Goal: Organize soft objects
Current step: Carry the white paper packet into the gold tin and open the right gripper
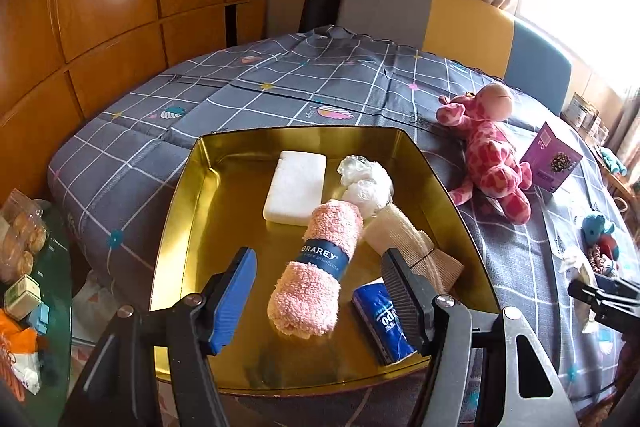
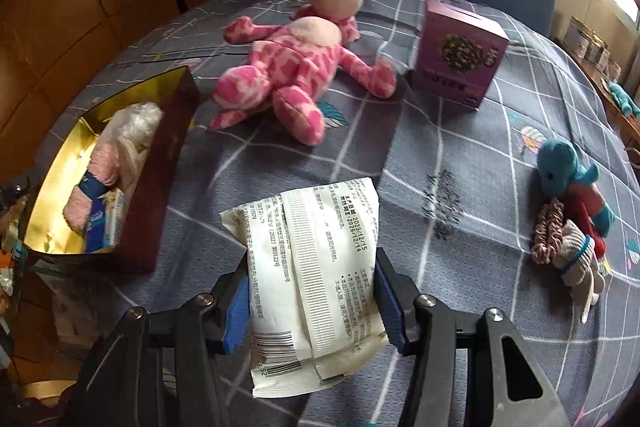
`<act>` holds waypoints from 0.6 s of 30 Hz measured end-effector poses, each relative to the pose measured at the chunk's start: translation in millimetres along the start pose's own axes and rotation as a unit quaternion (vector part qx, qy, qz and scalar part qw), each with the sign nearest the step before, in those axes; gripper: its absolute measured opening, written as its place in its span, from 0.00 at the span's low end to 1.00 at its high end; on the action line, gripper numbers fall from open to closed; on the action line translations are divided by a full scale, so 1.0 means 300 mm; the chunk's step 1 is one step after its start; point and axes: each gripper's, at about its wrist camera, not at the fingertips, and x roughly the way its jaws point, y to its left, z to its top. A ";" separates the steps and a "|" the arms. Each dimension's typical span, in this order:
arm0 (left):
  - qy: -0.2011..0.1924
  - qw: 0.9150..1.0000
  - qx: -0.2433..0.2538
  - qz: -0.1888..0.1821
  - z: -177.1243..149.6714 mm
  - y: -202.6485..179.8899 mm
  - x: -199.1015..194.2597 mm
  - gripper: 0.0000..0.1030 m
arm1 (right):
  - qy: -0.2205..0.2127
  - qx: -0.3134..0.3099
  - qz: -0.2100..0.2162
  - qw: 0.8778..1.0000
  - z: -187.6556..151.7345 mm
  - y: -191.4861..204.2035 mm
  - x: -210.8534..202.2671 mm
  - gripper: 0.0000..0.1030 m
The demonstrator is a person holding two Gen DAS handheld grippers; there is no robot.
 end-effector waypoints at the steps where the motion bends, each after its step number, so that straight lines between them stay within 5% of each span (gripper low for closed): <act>1: 0.000 1.000 0.000 0.000 -0.001 -0.002 0.000 0.64 | -0.002 -0.006 0.013 1.000 0.014 0.027 -0.004 0.53; 10: -0.003 1.000 -0.012 0.008 -0.003 0.030 0.003 0.64 | 0.001 -0.069 0.131 0.989 0.143 0.316 0.000 0.53; 18: -0.007 0.998 -0.049 0.026 0.010 0.130 0.014 0.64 | 0.018 -0.112 0.164 0.980 0.241 0.566 0.130 0.53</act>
